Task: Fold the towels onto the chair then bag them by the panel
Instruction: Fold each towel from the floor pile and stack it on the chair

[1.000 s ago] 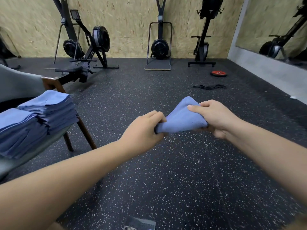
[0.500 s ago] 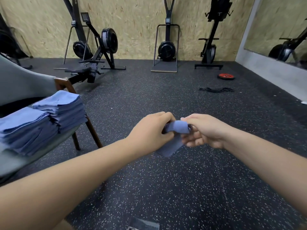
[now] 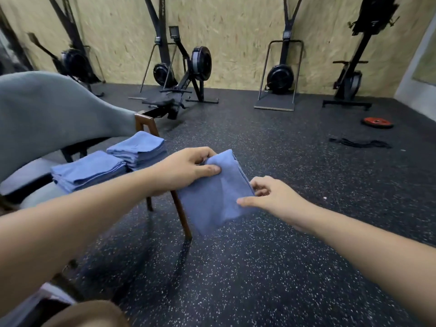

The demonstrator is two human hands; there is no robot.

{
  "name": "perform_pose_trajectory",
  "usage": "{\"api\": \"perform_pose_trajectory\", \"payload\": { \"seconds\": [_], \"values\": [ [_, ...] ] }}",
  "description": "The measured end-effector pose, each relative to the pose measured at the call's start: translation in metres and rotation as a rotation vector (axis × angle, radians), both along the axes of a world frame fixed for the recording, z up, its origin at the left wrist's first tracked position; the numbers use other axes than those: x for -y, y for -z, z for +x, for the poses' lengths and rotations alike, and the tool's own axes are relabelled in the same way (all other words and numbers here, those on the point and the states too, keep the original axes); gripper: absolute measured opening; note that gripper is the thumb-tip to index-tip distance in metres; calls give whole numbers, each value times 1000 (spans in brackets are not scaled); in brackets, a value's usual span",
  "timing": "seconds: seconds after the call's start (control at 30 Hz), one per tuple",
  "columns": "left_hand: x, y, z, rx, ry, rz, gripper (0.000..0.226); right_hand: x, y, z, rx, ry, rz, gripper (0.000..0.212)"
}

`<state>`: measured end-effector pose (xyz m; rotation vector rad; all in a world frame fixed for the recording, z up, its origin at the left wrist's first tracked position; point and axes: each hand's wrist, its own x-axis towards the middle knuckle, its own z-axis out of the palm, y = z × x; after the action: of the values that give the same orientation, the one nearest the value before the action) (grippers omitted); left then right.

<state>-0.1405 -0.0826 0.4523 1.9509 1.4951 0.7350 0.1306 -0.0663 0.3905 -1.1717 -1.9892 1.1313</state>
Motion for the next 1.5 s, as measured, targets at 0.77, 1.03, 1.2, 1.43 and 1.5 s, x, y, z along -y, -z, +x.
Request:
{"api": "perform_pose_trajectory", "payload": {
  "seconds": [0.77, 1.03, 1.2, 1.43, 1.5],
  "values": [
    [-160, -38, -282, -232, -589, -154, 62, -207, -28, -319, -461, 112, -463, 16],
    [-179, 18, -310, -472, -633, -104, 51, -224, -3, -357, -170, 179, -260, 20],
    [-177, 38, -307, -518, -691, 44, 45, -222, 8, -346, 51, 199, -44, 33],
    [-155, 15, -267, -618, -615, 328, 23, -193, -6, -288, -29, 183, -33, 28],
    [-145, 13, -238, -584, -534, 354, 17, -180, -6, -262, -52, 170, -47, 27]
  ]
}}
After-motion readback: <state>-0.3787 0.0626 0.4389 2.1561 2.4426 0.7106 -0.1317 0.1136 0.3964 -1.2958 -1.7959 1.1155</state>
